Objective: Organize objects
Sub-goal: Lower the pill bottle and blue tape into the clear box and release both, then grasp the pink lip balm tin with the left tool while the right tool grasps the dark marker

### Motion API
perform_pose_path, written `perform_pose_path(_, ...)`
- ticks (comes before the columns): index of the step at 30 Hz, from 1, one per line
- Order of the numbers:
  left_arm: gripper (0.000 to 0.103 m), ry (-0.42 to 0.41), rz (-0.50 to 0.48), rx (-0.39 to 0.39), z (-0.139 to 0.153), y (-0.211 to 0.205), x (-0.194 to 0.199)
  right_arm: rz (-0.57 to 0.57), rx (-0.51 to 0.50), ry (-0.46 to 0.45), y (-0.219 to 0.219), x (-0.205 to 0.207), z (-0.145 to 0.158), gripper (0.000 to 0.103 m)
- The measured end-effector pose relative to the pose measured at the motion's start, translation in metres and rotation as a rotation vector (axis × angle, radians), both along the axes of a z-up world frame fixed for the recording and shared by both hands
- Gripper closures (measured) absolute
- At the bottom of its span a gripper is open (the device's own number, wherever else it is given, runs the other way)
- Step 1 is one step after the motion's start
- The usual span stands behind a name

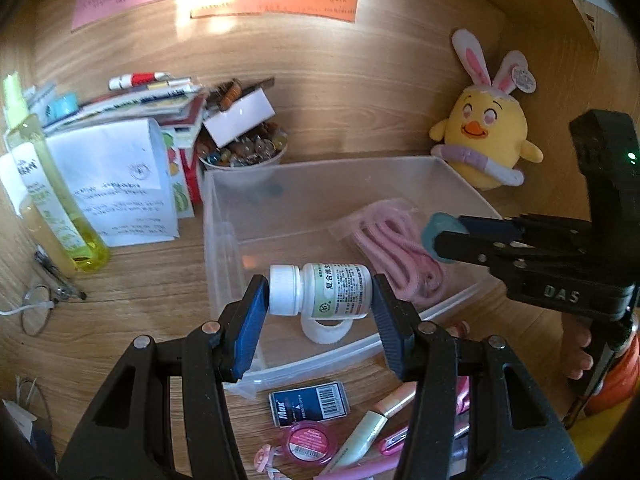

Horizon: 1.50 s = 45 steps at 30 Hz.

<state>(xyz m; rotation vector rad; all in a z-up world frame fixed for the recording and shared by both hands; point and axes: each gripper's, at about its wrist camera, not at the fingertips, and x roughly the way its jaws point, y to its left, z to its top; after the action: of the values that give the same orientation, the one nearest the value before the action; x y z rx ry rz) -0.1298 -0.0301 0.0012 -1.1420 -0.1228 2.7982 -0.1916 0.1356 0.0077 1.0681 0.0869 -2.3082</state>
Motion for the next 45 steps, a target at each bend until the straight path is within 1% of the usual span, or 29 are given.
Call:
perform_pose_path(4, 0.051, -0.015, -0.009, 0.014, -0.002, -0.001, -0.003, 0.002, 0.003, -0.033, -0.003, -0.005, -0.006, 0.067)
perform_pose_path(10, 0.051, -0.016, -0.018, 0.011, -0.001, -0.001, 0.002, 0.005, 0.038, -0.033, -0.008, -0.001, -0.010, 0.067)
perform_pose_path(12, 0.051, -0.012, -0.023, 0.012, 0.001, -0.001, 0.004, 0.009, 0.038, -0.026, -0.006, 0.002, -0.007, 0.064)
perform_pose_path(13, 0.049, -0.010, -0.023, 0.011, 0.002, -0.001, 0.006, 0.006, 0.038, -0.016, -0.005, 0.004, -0.004, 0.059)
perform_pose_path(14, 0.046, -0.007, -0.022, 0.012, 0.004, -0.002, 0.008, 0.003, 0.038, 0.000, -0.003, 0.007, -0.001, 0.053)
perform_pose_path(15, 0.045, -0.002, -0.021, 0.016, 0.006, -0.003, 0.011, -0.001, 0.038, 0.012, -0.003, 0.009, 0.001, 0.051)
perform_pose_path(16, 0.040, 0.002, -0.020, 0.020, 0.008, -0.003, 0.013, -0.004, 0.043, 0.035, -0.001, 0.014, 0.005, 0.049)
perform_pose_path(17, 0.034, 0.006, -0.016, 0.022, 0.010, -0.004, 0.016, -0.003, 0.045, 0.048, -0.001, 0.017, 0.008, 0.047)
perform_pose_path(18, 0.030, 0.008, -0.009, 0.024, 0.012, -0.006, 0.019, -0.001, 0.047, 0.063, 0.000, 0.022, 0.011, 0.045)
perform_pose_path(19, 0.022, 0.010, 0.001, 0.024, 0.013, -0.007, 0.023, 0.001, 0.047, 0.075, 0.001, 0.026, 0.014, 0.042)
perform_pose_path(20, 0.017, 0.014, 0.007, 0.023, 0.014, -0.007, 0.025, 0.004, 0.043, 0.087, 0.003, 0.032, 0.017, 0.039)
perform_pose_path(23, 0.010, 0.021, 0.025, 0.011, 0.016, -0.010, 0.038, 0.022, 0.032, 0.115, 0.008, 0.051, 0.024, 0.034)
perform_pose_path(25, 0.009, 0.015, 0.037, 0.003, 0.015, -0.011, 0.046, 0.028, 0.027, 0.127, 0.011, 0.062, 0.025, 0.033)
perform_pose_path(30, 0.008, -0.009, 0.058, -0.025, 0.006, -0.013, 0.069, 0.037, 0.018, 0.133, 0.019, 0.089, 0.019, 0.033)
perform_pose_path(34, 0.008, -0.029, 0.074, -0.042, -0.005, -0.014, 0.083, 0.045, 0.004, 0.097, 0.021, 0.106, 0.006, 0.033)
perform_pose_path(36, 0.008, -0.022, 0.092, -0.047, -0.009, -0.015, 0.089, 0.053, 0.002, 0.078, 0.023, 0.114, -0.002, 0.033)
perform_pose_path(37, 0.010, -0.019, 0.096, -0.054, -0.011, -0.014, 0.092, 0.057, 0.002, 0.070, 0.023, 0.118, -0.004, 0.033)
perform_pose_path(39, 0.022, -0.023, 0.085, -0.058, -0.014, -0.012, 0.096, 0.074, -0.005, 0.044, 0.024, 0.125, -0.011, 0.034)
perform_pose_path(40, 0.030, -0.027, 0.079, -0.061, -0.015, -0.010, 0.096, 0.085, -0.012, 0.031, 0.024, 0.129, -0.014, 0.036)
perform_pose_path(41, 0.034, -0.032, 0.068, -0.061, -0.015, -0.007, 0.097, 0.096, -0.013, 0.021, 0.024, 0.131, -0.016, 0.043)
perform_pose_path(42, 0.036, -0.030, 0.061, -0.059, -0.016, -0.005, 0.098, 0.113, -0.011, 0.011, 0.023, 0.135, -0.018, 0.047)
perform_pose_path(43, 0.038, -0.027, 0.057, -0.059, -0.015, -0.004, 0.099, 0.131, -0.010, 0.002, 0.023, 0.138, -0.020, 0.055)
perform_pose_path(44, 0.040, -0.024, 0.052, -0.059, -0.015, -0.002, 0.099, 0.150, -0.009, -0.005, 0.022, 0.142, -0.021, 0.060)
perform_pose_path(45, 0.043, -0.024, 0.045, -0.057, -0.015, 0.000, 0.100, 0.163, -0.007, -0.010, 0.021, 0.144, -0.023, 0.063)
